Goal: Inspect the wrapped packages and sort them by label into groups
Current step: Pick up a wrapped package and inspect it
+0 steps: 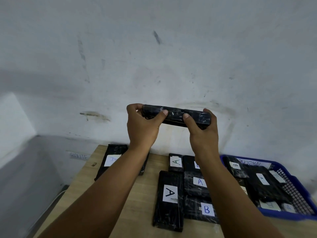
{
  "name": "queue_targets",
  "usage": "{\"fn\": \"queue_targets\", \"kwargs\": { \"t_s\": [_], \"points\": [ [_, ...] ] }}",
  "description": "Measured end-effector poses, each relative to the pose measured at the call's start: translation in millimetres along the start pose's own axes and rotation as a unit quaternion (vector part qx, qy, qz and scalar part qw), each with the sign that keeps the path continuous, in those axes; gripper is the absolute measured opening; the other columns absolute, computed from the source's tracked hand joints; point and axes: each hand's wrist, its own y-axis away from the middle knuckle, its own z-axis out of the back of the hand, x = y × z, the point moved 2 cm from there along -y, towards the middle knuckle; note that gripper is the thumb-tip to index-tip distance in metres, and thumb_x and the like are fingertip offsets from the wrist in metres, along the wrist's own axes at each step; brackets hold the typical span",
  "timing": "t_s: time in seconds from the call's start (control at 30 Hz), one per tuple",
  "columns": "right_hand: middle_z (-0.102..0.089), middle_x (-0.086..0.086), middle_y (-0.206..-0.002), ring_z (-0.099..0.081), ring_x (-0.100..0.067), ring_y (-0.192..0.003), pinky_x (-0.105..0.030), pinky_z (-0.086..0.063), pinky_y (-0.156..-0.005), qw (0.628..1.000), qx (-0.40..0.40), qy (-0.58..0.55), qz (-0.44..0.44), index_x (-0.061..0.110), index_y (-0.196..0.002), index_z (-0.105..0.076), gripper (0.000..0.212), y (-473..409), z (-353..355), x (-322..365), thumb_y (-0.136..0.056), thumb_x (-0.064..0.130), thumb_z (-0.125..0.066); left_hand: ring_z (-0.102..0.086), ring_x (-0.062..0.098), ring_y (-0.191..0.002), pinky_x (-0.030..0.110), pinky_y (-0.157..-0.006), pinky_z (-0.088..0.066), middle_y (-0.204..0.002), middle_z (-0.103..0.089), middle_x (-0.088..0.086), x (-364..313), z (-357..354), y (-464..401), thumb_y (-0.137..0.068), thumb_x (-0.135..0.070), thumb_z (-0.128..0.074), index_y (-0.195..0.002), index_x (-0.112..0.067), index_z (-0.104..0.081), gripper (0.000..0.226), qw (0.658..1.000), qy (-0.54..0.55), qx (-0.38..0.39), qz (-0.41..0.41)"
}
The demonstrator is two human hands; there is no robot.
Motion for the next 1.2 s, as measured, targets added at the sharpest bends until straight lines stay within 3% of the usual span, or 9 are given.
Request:
{"fn": "queue_targets", "kwargs": {
  "t_s": [0.23, 0.37, 0.53, 0.6, 0.7, 0.83, 0.93, 1.13, 1.2],
  "points": [
    [-0.058, 0.005, -0.137, -0.055, -0.015, -0.127, -0.027, -0.042, -0.100, 0.999, 0.019, 0.050, -0.003, 0.028, -0.157, -0.033, 0.084, -3.3, 0.1, -2.2, -0.089, 0.051, -0.076, -0.071, 0.007, -0.098, 0.032, -0.089, -0.056, -0.100, -0.073, -0.007, 10.6, -1.4, -2.4, -0.070, -0.040, -0.093, -0.112, -0.024, -0.046, 0.065, 0.999, 0.039, -0.012, 0.023],
    [-0.044, 0.000, -0.157, -0.049, -0.026, -0.139, -0.047, -0.042, -0.115, 0.992, 0.031, 0.038, -0.112, 0.048, -0.156, -0.030, 0.080, -4.1, -0.6, -2.4, -0.087, 0.077, -0.058, -0.066, 0.009, -0.115, 0.027, -0.094, -0.050, -0.120, -0.066, -0.015, 10.1, 2.5, -6.0, -0.075, -0.030, -0.091, -0.116, -0.024, -0.046, 0.061, 0.998, 0.061, 0.013, 0.009],
    [-0.066, 0.002, -0.124, -0.064, -0.017, -0.104, -0.035, -0.058, -0.088, 0.984, -0.026, -0.127, -0.118, 0.028, -0.144, -0.055, 0.046, -6.4, 3.6, 1.1, -0.101, 0.039, -0.065, -0.068, 0.000, -0.108, 0.021, -0.088, -0.049, -0.129, -0.068, -0.009, 11.8, 6.1, -6.4, -0.085, -0.034, -0.082, -0.107, -0.028, -0.051, 0.039, 0.996, 0.075, 0.055, -0.007],
    [-0.068, 0.000, -0.126, -0.069, -0.016, -0.107, -0.034, -0.060, -0.089, 0.983, -0.035, -0.155, -0.090, 0.025, -0.146, -0.055, 0.046, -10.7, 5.8, 1.2, -0.102, 0.025, -0.065, -0.068, -0.009, -0.097, 0.012, -0.079, -0.047, -0.115, -0.072, -0.012, 12.1, 8.5, -6.0, -0.089, -0.031, -0.078, -0.102, -0.025, -0.054, 0.028, 0.994, 0.098, 0.057, -0.004],
    [-0.068, 0.000, -0.127, -0.070, -0.015, -0.112, -0.036, -0.060, -0.097, 0.976, -0.046, -0.203, -0.056, 0.024, -0.155, -0.045, 0.060, -14.7, 8.4, 3.5, -0.101, 0.012, -0.066, -0.071, -0.001, -0.097, 0.013, -0.077, -0.051, -0.106, -0.072, -0.014, 16.2, 11.0, -6.4, -0.087, -0.018, -0.080, -0.100, -0.023, -0.059, 0.025, 0.991, 0.111, 0.069, 0.004],
    [-0.074, -0.005, -0.108, -0.074, -0.018, -0.100, -0.039, -0.061, -0.097, 0.957, -0.077, -0.273, -0.057, 0.017, -0.139, -0.051, 0.047, -18.1, 14.4, 9.5, -0.097, 0.006, -0.069, -0.072, 0.012, -0.106, 0.015, -0.081, -0.049, -0.139, -0.060, -0.007, 18.1, 13.8, -6.0, -0.078, -0.012, -0.087, -0.126, -0.033, -0.055, 0.061, 0.981, 0.087, 0.169, 0.041],
    [-0.072, -0.020, -0.120, -0.074, -0.021, -0.096, -0.040, -0.062, -0.094, 0.958, -0.069, -0.272, -0.058, 0.008, -0.129, -0.058, 0.034, -24.5, 18.6, 10.3, -0.097, 0.006, -0.069, -0.072, 0.010, -0.104, 0.021, -0.088, -0.047, -0.130, -0.069, -0.005, 14.3, 18.6, -7.5, -0.078, -0.008, -0.086, -0.142, -0.035, -0.047, 0.080, 0.963, 0.051, 0.256, 0.066],
    [-0.079, -0.003, -0.095, -0.075, -0.017, -0.091, -0.038, -0.061, -0.095, 0.968, -0.002, -0.249, -0.028, 0.004, -0.133, -0.063, 0.037, -29.7, 20.6, 13.1, -0.098, 0.012, -0.070, -0.063, 0.005, -0.086, 0.024, -0.073, -0.042, -0.103, -0.077, -0.002, 11.1, 26.5, -11.0, -0.084, -0.025, -0.080, -0.117, -0.021, -0.076, 0.033, 0.892, -0.078, 0.433, 0.101],
    [-0.080, -0.003, -0.097, -0.074, -0.017, -0.094, -0.036, -0.061, -0.095, 0.970, 0.017, -0.240, -0.021, 0.006, -0.134, -0.065, 0.036, -28.6, 19.0, 14.2, -0.099, 0.016, -0.070, -0.058, 0.003, -0.071, 0.021, -0.066, -0.041, -0.098, -0.076, 0.006, 15.6, 25.9, -8.7, -0.077, -0.036, -0.081, -0.112, -0.014, -0.078, 0.042, 0.883, -0.074, 0.450, 0.115]
  ]
}}
